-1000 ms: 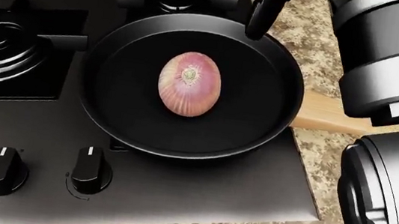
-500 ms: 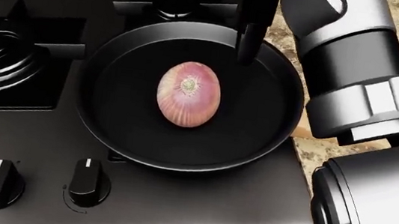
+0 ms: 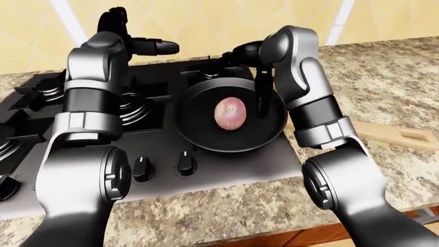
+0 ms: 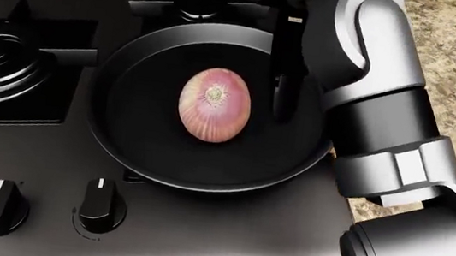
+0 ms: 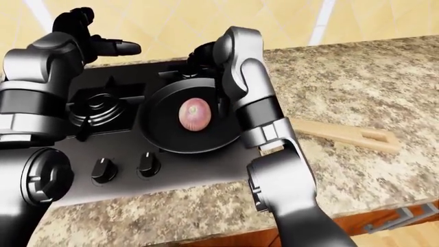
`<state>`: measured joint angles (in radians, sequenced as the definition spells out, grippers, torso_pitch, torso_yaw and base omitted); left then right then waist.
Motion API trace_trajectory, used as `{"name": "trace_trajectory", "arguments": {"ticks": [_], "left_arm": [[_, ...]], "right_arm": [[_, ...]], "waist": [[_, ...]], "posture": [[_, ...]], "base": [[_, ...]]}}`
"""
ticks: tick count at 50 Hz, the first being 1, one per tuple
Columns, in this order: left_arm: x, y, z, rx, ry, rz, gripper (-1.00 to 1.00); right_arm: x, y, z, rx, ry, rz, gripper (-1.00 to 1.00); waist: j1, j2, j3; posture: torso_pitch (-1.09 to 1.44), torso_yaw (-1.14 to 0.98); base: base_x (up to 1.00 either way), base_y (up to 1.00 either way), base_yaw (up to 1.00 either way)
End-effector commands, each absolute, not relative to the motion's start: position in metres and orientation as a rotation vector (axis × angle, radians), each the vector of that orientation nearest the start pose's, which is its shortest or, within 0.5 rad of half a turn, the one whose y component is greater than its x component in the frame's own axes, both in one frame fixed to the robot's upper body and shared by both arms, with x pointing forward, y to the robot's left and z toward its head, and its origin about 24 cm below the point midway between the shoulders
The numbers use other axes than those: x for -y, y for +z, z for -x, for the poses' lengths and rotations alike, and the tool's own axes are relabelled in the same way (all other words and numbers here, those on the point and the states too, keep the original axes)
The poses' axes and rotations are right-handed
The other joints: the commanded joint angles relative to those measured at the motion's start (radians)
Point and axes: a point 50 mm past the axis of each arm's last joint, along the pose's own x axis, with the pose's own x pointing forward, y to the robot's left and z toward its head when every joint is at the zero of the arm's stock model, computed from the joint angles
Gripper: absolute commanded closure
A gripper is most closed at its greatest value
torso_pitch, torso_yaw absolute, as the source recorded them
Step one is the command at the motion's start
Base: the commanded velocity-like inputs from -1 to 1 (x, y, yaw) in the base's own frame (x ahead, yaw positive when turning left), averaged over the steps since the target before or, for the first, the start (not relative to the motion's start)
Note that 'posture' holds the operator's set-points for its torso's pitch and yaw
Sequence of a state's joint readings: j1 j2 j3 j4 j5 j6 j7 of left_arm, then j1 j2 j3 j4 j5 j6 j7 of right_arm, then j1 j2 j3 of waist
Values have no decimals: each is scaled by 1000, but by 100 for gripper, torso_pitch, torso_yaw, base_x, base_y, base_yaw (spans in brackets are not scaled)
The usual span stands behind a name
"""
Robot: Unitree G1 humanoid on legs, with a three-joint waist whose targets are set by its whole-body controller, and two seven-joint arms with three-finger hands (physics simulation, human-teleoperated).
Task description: Pick the onion from the pan and place it in the bowl.
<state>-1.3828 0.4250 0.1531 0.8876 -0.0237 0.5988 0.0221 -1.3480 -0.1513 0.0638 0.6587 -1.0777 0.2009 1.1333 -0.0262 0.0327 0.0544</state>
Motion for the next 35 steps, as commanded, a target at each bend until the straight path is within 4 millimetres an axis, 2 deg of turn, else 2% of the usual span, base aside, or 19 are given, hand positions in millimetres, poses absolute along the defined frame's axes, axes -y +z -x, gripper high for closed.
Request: {"name": "trace_trajectory", "arguments": {"ticks": [1, 14, 35], "left_arm": [[-205, 323, -410, 45, 188, -129, -100], [-207, 323, -410, 44, 190, -128, -100], [-208, 324, -409, 45, 192, -122, -100]], "right_arm": [[66, 308, -382, -141, 642, 1402, -100], [51, 309, -380, -82, 654, 1413, -100], [38, 289, -368, -121, 730, 1433, -100]], "waist": [[-1, 4, -34], [-3, 10, -36], [-5, 14, -38]], "posture": [[0, 0], [0, 0], [0, 0]], "base": [[0, 0, 0], [0, 0, 0], [0, 0, 0]]}}
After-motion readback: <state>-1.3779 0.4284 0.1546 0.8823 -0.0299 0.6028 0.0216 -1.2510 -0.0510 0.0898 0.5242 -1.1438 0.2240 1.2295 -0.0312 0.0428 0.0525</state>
